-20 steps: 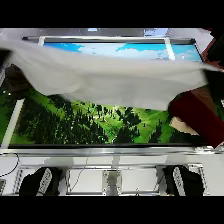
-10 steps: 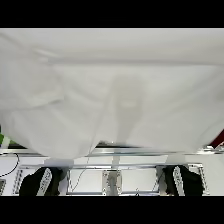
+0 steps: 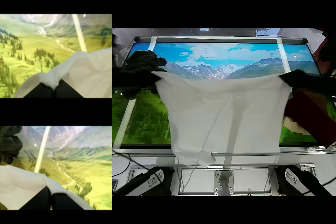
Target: Fold the shirts.
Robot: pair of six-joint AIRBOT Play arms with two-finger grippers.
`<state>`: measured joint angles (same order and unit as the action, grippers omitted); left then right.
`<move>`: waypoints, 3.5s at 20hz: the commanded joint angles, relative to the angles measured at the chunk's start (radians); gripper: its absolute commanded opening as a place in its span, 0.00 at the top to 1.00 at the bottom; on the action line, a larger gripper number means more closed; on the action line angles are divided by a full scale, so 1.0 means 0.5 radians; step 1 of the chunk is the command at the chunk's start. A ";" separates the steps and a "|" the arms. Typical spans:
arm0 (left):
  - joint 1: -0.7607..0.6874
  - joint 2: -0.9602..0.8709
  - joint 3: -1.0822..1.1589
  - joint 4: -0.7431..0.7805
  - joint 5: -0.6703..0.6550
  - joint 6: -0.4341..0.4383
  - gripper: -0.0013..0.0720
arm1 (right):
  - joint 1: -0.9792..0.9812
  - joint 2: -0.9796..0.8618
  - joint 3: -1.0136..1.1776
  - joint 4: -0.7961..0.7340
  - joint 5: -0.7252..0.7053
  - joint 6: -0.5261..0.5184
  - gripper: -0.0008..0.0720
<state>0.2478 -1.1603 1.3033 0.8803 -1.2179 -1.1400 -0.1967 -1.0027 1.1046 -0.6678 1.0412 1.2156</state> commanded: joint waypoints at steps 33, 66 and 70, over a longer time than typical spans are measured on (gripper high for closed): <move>1.169 0.668 -1.994 0.098 -0.210 -0.340 0.04 | -0.479 -0.056 -0.353 -0.444 0.000 0.012 0.38; 0.498 0.291 -1.989 -0.160 0.285 -0.190 0.96 | -0.479 -0.056 -1.489 -0.407 0.187 0.665 0.52; 0.498 0.291 -1.989 -0.159 0.279 -0.179 0.96 | -0.475 -0.056 -1.612 0.001 -0.178 0.550 0.52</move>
<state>0.4973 -1.0145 0.3080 0.8001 -1.0756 -1.2392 -0.4355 -1.0309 0.3553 -0.8143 1.0740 1.5196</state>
